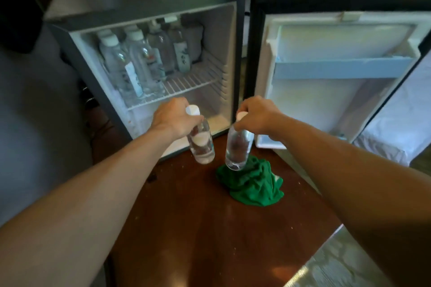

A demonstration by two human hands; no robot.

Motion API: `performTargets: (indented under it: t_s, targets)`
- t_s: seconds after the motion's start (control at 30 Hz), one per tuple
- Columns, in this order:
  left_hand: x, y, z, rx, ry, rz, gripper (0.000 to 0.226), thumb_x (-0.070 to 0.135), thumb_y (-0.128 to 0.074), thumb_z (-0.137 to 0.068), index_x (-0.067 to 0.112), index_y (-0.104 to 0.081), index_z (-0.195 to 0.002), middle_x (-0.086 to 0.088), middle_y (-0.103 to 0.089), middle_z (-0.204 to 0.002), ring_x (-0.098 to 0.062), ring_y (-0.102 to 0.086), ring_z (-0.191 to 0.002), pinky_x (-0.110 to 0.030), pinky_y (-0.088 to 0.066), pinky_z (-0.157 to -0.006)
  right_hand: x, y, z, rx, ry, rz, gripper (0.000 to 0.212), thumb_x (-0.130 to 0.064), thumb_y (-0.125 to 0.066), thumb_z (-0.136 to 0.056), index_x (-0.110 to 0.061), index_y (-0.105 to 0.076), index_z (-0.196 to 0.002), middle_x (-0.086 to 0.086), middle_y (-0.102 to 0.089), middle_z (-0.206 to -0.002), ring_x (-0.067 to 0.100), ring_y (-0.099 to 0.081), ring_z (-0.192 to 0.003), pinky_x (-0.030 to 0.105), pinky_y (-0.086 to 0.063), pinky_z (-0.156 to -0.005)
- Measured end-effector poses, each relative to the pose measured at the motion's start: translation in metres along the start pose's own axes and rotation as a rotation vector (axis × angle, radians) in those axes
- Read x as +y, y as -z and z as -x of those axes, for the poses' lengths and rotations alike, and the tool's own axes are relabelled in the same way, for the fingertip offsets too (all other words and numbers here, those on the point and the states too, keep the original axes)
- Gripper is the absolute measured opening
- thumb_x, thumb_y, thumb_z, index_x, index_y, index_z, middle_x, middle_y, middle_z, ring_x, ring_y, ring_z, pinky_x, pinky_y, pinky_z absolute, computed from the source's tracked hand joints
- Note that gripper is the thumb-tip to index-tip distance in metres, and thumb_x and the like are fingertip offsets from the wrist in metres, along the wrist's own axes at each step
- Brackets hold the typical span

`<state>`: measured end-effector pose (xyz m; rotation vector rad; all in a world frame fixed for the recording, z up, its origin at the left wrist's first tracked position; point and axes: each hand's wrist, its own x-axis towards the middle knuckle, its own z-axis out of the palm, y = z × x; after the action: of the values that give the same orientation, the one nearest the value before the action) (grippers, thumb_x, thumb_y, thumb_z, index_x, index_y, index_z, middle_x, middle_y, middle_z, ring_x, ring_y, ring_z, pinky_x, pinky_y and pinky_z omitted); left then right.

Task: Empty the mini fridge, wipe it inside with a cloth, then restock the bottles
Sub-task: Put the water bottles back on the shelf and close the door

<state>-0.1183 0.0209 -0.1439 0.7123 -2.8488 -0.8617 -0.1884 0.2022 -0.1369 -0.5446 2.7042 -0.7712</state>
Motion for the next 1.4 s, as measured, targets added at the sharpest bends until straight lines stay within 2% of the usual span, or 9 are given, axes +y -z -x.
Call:
performTargets:
  t_s: [0.1, 0.3, 0.5, 0.73, 0.87, 0.97, 1.1, 1.23, 1.4]
  targets:
    - [0.018, 0.031, -0.016, 0.187, -0.013, 0.106, 0.031, 0.042, -0.073, -0.081, 0.017, -0.060, -0.092, -0.002, -0.061, -0.089, -0.021, -0.058, -0.084, -0.030, -0.039, -0.058, -0.029, 0.012, -0.026, 0.116, 0.045, -0.154, 0.038, -0.023, -0.079, -0.077, -0.017, -0.066, -0.112, 0.007, -0.063, -0.105, 0.024, -0.060, -0.098, 0.035, -0.054, -0.083]
    - [0.023, 0.054, -0.063, 0.489, 0.015, 0.275, 0.033, 0.042, -0.074, -0.080, 0.017, -0.067, -0.100, -0.002, -0.067, -0.097, -0.024, -0.061, -0.095, -0.040, -0.052, -0.081, -0.073, 0.019, -0.081, 0.333, 0.214, -0.459, 0.033, -0.019, -0.070, -0.085, -0.021, -0.063, -0.118, 0.003, -0.065, -0.112, 0.018, -0.061, -0.099, 0.031, -0.053, -0.086]
    - [0.020, 0.053, -0.109, 0.611, 0.092, 0.255, 0.032, 0.043, -0.070, -0.083, 0.013, -0.069, -0.096, -0.005, -0.070, -0.088, -0.026, -0.064, -0.088, -0.034, -0.048, -0.070, -0.095, 0.018, -0.142, 0.452, 0.209, -0.668, 0.028, -0.026, -0.072, -0.084, -0.022, -0.064, -0.111, -0.003, -0.068, -0.101, 0.017, -0.064, -0.098, 0.038, -0.053, -0.091]
    - [0.020, 0.051, -0.163, 0.689, 0.217, 0.226, 0.050, 0.054, -0.063, -0.081, 0.005, -0.071, -0.087, -0.014, -0.072, -0.080, -0.032, -0.068, -0.083, -0.041, -0.055, -0.076, -0.120, 0.008, -0.198, 0.394, 0.277, -0.639, 0.023, -0.019, -0.068, -0.080, -0.011, -0.071, -0.101, 0.009, -0.074, -0.093, 0.030, -0.066, -0.095, 0.040, -0.052, -0.085]
    - [0.012, 0.044, -0.190, 0.723, 0.259, 0.256, 0.068, 0.073, -0.048, -0.070, 0.011, -0.071, -0.088, -0.011, -0.071, -0.081, -0.029, -0.069, -0.080, -0.041, -0.057, -0.075, -0.129, -0.005, -0.218, 0.312, 0.265, -0.827, 0.028, -0.022, -0.077, -0.077, -0.009, -0.071, -0.101, 0.006, -0.073, -0.090, 0.023, -0.068, -0.091, 0.040, -0.054, -0.085]
    - [0.009, 0.041, -0.196, 0.742, 0.273, 0.192, 0.062, 0.067, -0.044, -0.078, 0.012, -0.070, -0.089, -0.010, -0.072, -0.080, -0.026, -0.069, -0.081, -0.037, -0.055, -0.079, -0.131, -0.008, -0.225, 0.272, 0.280, -0.877, 0.031, -0.021, -0.077, -0.080, -0.008, -0.068, -0.108, 0.001, -0.071, -0.092, 0.016, -0.066, -0.090, 0.033, -0.054, -0.083]
    - [0.014, 0.037, -0.192, 0.819, 0.264, 0.043, 0.048, 0.052, -0.049, -0.092, 0.010, -0.071, -0.094, -0.009, -0.073, -0.089, -0.024, -0.066, -0.089, -0.030, -0.046, -0.078, -0.125, -0.011, -0.228, 0.286, 0.345, -0.864, 0.030, -0.021, -0.075, -0.081, -0.011, -0.066, -0.108, -0.016, -0.058, -0.075, 0.001, -0.056, -0.069, 0.016, -0.048, -0.068]
    - [0.021, 0.038, -0.184, 0.737, 0.280, -0.039, 0.047, 0.048, -0.058, -0.089, 0.005, -0.068, -0.105, -0.015, -0.069, -0.107, -0.031, -0.062, -0.103, -0.035, -0.045, -0.085, -0.124, -0.006, -0.232, 0.295, 0.381, -0.726, 0.029, -0.025, -0.074, -0.082, -0.010, -0.066, -0.105, -0.002, -0.064, -0.086, 0.014, -0.063, -0.084, 0.026, -0.051, -0.076]
    - [0.034, 0.029, -0.153, 0.621, 0.229, -0.131, 0.062, 0.024, -0.068, -0.088, 0.007, -0.037, -0.139, -0.015, -0.036, -0.148, -0.038, -0.049, -0.122, -0.041, -0.041, -0.096, -0.120, -0.010, -0.229, 0.300, 0.362, -0.564, 0.044, -0.049, -0.063, -0.072, -0.022, -0.063, -0.107, 0.006, -0.069, -0.101, 0.028, -0.063, -0.102, 0.042, -0.054, -0.083]
